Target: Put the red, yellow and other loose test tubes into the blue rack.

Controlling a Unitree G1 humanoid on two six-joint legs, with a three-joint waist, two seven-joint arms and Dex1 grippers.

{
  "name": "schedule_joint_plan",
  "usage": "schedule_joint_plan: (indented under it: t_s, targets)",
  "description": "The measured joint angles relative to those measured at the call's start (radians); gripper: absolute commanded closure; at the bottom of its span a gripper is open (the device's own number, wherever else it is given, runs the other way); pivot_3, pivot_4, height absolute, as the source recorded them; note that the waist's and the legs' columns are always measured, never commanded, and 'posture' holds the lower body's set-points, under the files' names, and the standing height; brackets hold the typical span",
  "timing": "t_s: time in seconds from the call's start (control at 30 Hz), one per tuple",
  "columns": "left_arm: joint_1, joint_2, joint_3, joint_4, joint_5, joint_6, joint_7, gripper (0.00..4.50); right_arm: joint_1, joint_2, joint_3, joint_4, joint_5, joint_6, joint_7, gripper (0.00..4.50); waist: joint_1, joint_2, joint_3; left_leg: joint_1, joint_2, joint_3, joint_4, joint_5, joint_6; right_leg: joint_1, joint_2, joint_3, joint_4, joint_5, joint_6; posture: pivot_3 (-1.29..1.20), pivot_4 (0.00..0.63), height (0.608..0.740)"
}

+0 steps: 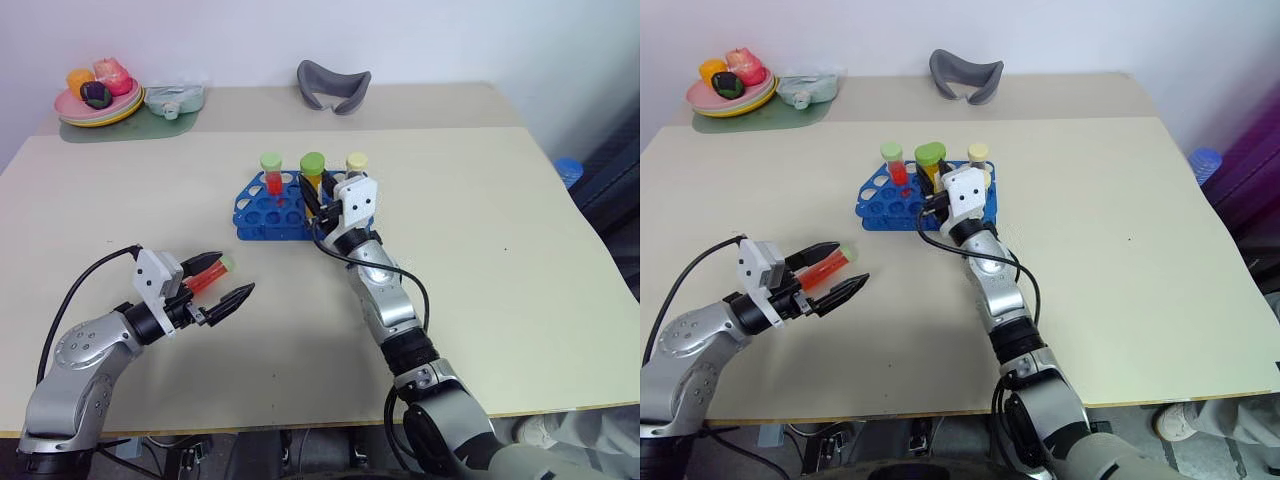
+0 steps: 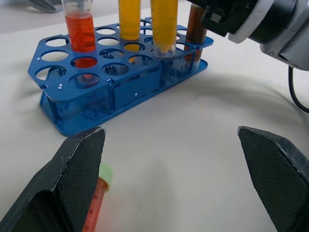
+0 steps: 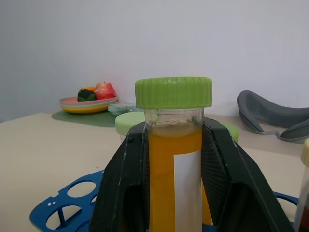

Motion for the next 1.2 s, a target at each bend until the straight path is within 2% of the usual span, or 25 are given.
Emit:
schedule_joint_plan:
  t_s: [0.33, 0.43, 0.47, 0.6, 0.8, 0.93, 1.1, 1.2]
  targets:
    - [0.0, 0.0, 0.0, 0.0, 0.005, 0.0, 0.001, 0.0, -0.009, 0.001, -0.003, 0.052, 0.001, -0.005, -0.005, 3.53, 0.0, 0.0, 0.0, 0.0, 0.0, 0.0, 0.0, 0.0, 0.0, 0.0, 0.0, 0.0, 0.0, 0.0, 0.0, 0.0, 0.15, 0.735]
    - [0.0, -0.001, 0.0, 0.0, 0.005, 0.0, 0.002, 0.0, -0.002, 0.001, -0.01, 0.045, 0.033, 0.006, 0.041, 2.36, 0.0, 0.0, 0.0, 0.0, 0.0, 0.0, 0.0, 0.0, 0.0, 0.0, 0.0, 0.0, 0.0, 0.0, 0.0, 0.0, 0.15, 0.735]
    - [0.0, -0.001, 0.0, 0.0, 0.005, 0.0, 0.002, 0.0, 0.004, 0.001, -0.012, 0.04, 0.045, 0.012, 0.055, 1.78, -0.001, 0.0, 0.0, 0.0, 0.0, 0.0, 0.0, 0.0, 0.0, 0.0, 0.0, 0.0, 0.0, 0.0, 0.0, 0.0, 0.15, 0.735]
    - [-0.001, -0.001, -0.001, 0.0, 0.005, 0.0, 0.007, 0.0, 0.026, 0.002, -0.012, 0.008, 0.061, 0.02, 0.08, 0.02, -0.001, 0.0, 0.0, 0.0, 0.0, 0.0, 0.0, 0.0, 0.0, 0.0, 0.0, 0.0, 0.0, 0.0, 0.0, 0.0, 0.15, 0.735]
    - [0.0, -0.001, -0.001, 0.0, 0.005, 0.0, 0.012, 0.0, 0.035, 0.001, -0.005, -0.119, 0.064, 0.046, 0.096, 0.02, 0.0, 0.0, 0.0, 0.0, 0.0, 0.0, 0.0, 0.0, 0.0, 0.0, 0.0, 0.0, 0.0, 0.0, 0.0, 0.0, 0.15, 0.735]
    - [-0.003, -0.001, 0.005, -0.001, -0.002, 0.004, 0.016, 0.0, 0.047, -0.013, 0.027, -0.286, 0.111, 0.13, 0.152, 0.02, 0.001, 0.0, 0.0, 0.0, 0.0, 0.0, 0.0, 0.0, 0.0, 0.0, 0.0, 0.0, 0.0, 0.0, 0.0, 0.0, 0.15, 0.735]
    - [-0.051, 0.024, 0.059, 0.0, -0.023, 0.02, 0.04, 0.0, 0.047, -0.06, 0.066, -0.5, 0.174, 0.271, 0.22, 0.02, 0.002, 0.0, 0.0, 0.0, 0.0, -0.001, 0.0, 0.0, 0.0, 0.0, 0.0, 0.0, 0.001, 0.0, 0.0, 0.0, 0.15, 0.735]
    - [-0.085, 0.058, 0.084, 0.007, -0.022, 0.066, 0.075, 0.0, 0.035, -0.133, 0.057, -0.612, 0.232, 0.382, 0.258, 0.02, 0.005, 0.0, 0.0, 0.0, 0.0, -0.001, 0.0, 0.0, 0.0, 0.0, 0.0, 0.0, 0.001, 0.0, 0.0, 0.0, 0.15, 0.735]
